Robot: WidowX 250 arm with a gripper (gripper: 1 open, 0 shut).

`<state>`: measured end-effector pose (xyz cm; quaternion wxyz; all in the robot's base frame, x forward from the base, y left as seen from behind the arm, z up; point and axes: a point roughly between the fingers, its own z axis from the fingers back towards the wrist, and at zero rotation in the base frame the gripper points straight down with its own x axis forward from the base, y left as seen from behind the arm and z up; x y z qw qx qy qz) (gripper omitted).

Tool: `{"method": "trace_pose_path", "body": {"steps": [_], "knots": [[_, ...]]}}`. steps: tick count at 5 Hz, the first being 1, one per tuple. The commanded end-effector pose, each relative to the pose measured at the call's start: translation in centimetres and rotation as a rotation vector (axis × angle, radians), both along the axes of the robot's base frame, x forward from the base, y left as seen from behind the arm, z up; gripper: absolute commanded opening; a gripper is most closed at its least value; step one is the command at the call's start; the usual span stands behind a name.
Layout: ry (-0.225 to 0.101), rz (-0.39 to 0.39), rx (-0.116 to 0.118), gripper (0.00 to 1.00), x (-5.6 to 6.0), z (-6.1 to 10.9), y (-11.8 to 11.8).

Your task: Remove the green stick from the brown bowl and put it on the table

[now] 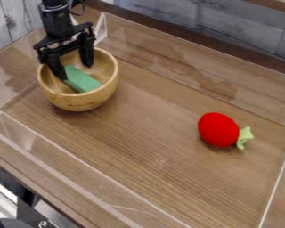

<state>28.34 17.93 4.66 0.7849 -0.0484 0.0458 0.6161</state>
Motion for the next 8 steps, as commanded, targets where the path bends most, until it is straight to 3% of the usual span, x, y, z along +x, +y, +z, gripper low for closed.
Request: {"method": "trace_pose_path", "body": {"steps": [1,2,4,6,8], "knots": [[-0.059,-0.008,0.035,1.0,1.6,1.5,0.4],[-0.067,-0.028,0.034,1.0,2.3,1.2,-0.3],[-0.078,-0.109,0.025,1.0,4.1,0.3,1.5],[-0.076,0.011,0.034,1.0,4.1,0.4,-0.2],[-0.069,0.078,0.046,1.0,4.3,0.1,1.0]]}}
